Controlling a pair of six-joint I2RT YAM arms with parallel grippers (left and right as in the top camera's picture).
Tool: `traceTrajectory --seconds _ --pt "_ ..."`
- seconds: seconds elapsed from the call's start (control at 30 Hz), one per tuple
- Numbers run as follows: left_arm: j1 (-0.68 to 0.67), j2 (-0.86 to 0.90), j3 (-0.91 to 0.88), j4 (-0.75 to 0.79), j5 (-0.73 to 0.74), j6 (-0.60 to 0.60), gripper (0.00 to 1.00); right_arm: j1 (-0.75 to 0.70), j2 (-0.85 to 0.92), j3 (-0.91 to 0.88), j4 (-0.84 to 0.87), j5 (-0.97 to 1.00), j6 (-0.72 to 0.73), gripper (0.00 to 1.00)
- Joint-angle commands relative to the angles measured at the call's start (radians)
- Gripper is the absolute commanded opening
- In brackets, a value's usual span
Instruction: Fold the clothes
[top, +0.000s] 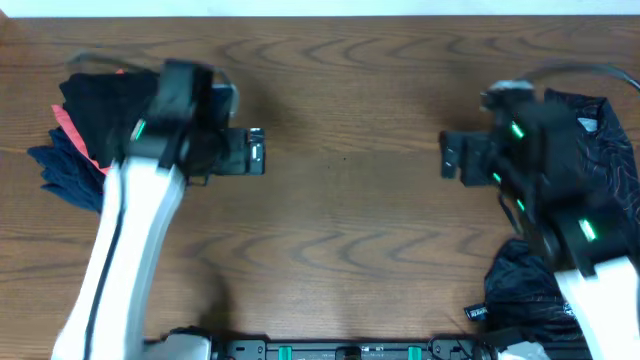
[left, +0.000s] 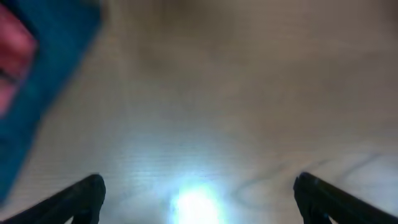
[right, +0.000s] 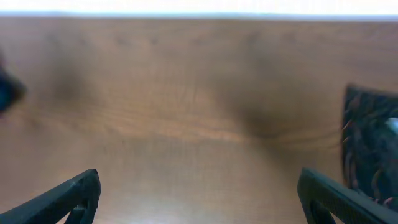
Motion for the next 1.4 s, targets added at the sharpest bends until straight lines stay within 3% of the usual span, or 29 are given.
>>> traceTrajectory --seconds 0.0,0.13,0.3,0.47,0.57,1.07,1.37 --pt "-0.016 -0.280 -0.169 0.122 -0.045 0.018 0.98 0.034 -0.191 -0.126 0.040 0.100 0.036 0.99" --pt "-0.020 -0.573 -0.356 0.319 -0.060 0.016 0.98 0.042 -0.417 -0.292 0.120 0.138 0.042 0.99" --pt "-0.019 -0.801 -0.389 0.246 -0.060 0.016 0.98 0.042 -0.561 -0.350 -0.031 0.138 0.042 0.99" --pt "-0.019 -0.943 -0.389 0.172 -0.061 0.016 0.98 0.042 -0.593 -0.350 -0.291 0.138 0.042 0.99" --pt "-0.019 -0.977 -0.389 0.137 -0.060 0.016 0.98 0.042 -0.592 -0.351 -0.414 0.138 0.044 0.99" --pt "-0.019 -0.977 -0.389 -0.097 -0.061 0.016 0.98 0.042 -0.595 -0.352 -0.404 0.138 0.050 0.99" --pt "-0.019 -0.977 -0.389 -0.156 -0.061 0.016 0.98 -0.047 -0.822 -0.390 -0.384 0.138 0.040 0.99"
